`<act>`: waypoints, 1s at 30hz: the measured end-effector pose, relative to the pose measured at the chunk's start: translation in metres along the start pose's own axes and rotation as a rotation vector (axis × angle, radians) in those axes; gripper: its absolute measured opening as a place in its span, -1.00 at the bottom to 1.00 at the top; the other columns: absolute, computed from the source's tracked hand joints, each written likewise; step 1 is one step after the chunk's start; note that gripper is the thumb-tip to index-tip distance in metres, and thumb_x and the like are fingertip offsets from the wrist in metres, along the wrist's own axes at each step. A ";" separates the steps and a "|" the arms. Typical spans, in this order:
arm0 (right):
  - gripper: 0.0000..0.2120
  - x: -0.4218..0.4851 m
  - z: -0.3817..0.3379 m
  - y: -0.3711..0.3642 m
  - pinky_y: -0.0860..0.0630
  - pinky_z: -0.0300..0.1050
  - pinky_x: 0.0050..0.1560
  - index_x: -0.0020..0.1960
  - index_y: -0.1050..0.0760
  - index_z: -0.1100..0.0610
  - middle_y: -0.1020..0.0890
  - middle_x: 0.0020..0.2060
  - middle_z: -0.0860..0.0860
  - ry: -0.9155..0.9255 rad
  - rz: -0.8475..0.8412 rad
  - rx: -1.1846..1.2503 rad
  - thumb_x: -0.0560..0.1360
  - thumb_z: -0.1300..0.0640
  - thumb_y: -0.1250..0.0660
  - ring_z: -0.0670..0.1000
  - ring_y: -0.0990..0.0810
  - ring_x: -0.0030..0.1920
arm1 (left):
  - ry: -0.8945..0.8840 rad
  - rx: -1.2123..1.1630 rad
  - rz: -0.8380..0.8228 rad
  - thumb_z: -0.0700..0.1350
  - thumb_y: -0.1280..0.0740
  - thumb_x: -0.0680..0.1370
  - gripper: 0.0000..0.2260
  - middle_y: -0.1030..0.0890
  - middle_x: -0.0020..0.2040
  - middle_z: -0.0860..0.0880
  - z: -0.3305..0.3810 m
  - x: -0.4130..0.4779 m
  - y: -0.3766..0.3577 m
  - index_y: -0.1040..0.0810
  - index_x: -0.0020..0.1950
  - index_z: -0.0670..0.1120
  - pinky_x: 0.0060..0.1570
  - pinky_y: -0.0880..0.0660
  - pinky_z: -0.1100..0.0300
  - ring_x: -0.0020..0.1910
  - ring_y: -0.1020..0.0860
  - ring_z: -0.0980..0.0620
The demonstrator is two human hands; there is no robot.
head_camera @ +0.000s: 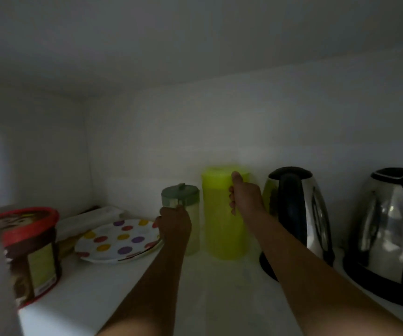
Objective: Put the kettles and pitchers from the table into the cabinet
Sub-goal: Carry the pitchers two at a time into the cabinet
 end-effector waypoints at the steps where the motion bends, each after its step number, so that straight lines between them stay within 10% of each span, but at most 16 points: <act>1: -0.54 0.006 0.001 0.000 -0.35 -0.12 -0.37 -0.32 -0.40 0.12 -0.44 -0.42 0.06 0.004 0.000 0.003 0.62 -0.16 -0.15 0.05 -0.41 -0.44 | 0.071 -0.016 -0.081 -0.06 -0.16 0.62 -0.63 -0.54 0.15 -0.36 -0.002 0.007 -0.004 -0.46 0.21 -0.35 0.14 -0.51 -0.09 0.15 -0.53 -0.34; 9: -0.53 0.030 0.002 0.002 -0.40 -0.09 -0.36 -0.30 -0.44 0.18 -0.48 -0.42 0.09 -0.005 0.055 0.008 0.62 -0.14 -0.16 0.06 -0.45 -0.42 | 0.050 -0.216 -0.184 0.19 -0.06 0.62 -0.42 -0.55 -0.17 -0.24 -0.003 0.022 -0.011 -0.53 -0.06 -0.33 -0.18 -0.46 0.05 -0.20 -0.54 -0.15; 17: -0.49 0.022 0.005 0.007 -0.50 0.14 0.12 0.19 -0.45 0.31 -0.52 -0.02 0.24 0.054 0.167 -0.274 0.62 -0.15 -0.11 0.28 -0.58 0.09 | 0.051 -0.022 -0.159 0.14 -0.05 0.65 -0.45 -0.53 0.24 -0.32 0.006 -0.012 -0.011 -0.43 0.28 -0.33 0.11 -0.43 0.01 0.22 -0.51 -0.25; 22: -0.35 -0.022 0.003 0.014 -0.33 0.14 0.35 0.57 0.00 0.30 -0.25 0.50 0.30 -0.007 0.214 -0.386 0.65 -0.03 -0.14 0.30 -0.30 0.46 | 0.023 0.026 -0.158 0.12 -0.09 0.65 -0.47 -0.49 0.30 -0.34 0.010 -0.036 0.016 -0.39 0.31 -0.35 0.18 -0.39 -0.02 0.29 -0.46 -0.28; 30: -0.49 -0.096 -0.015 0.020 -0.41 0.11 0.25 0.47 -0.19 0.33 -0.40 0.40 0.29 -0.014 0.182 -0.398 0.66 0.04 -0.14 0.30 -0.43 0.36 | -0.064 0.014 -0.259 0.08 -0.08 0.65 -0.52 -0.51 0.28 -0.32 0.030 -0.089 0.078 -0.47 0.25 -0.31 0.16 -0.38 0.04 0.28 -0.47 -0.26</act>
Point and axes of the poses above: each hand's wrist, its own x-axis towards the middle knuckle, its own y-axis out of the back of the hand, z = x × y, the point moved 1 cm from there along x, towards the middle knuckle
